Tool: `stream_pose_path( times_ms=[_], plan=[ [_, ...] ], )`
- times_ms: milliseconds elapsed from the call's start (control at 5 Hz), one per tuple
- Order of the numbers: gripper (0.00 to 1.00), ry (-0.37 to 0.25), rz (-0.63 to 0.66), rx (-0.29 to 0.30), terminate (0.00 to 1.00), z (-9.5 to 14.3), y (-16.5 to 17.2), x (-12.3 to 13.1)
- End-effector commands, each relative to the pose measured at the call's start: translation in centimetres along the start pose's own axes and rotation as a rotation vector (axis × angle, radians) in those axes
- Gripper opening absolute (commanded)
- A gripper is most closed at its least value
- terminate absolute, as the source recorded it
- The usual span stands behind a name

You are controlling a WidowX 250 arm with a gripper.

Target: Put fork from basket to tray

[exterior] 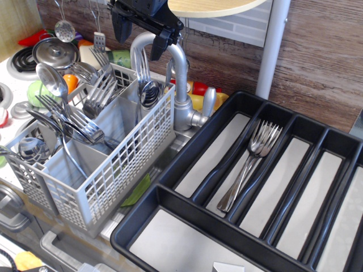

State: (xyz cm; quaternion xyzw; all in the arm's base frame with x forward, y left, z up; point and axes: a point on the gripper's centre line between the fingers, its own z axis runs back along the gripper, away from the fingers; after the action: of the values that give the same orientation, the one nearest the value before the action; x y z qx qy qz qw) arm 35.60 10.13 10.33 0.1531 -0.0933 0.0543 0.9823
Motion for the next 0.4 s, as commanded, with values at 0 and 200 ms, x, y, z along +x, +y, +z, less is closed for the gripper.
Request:
stream_pose_path(
  times_ms=[0, 200],
  plan=[
    [1.00, 0.000, 0.000, 0.000, 0.00, 0.0, 0.0, 0.0],
    [1.00, -0.032, -0.039, 0.004, 0.00, -1.2, 1.7, 1.5]
  ],
)
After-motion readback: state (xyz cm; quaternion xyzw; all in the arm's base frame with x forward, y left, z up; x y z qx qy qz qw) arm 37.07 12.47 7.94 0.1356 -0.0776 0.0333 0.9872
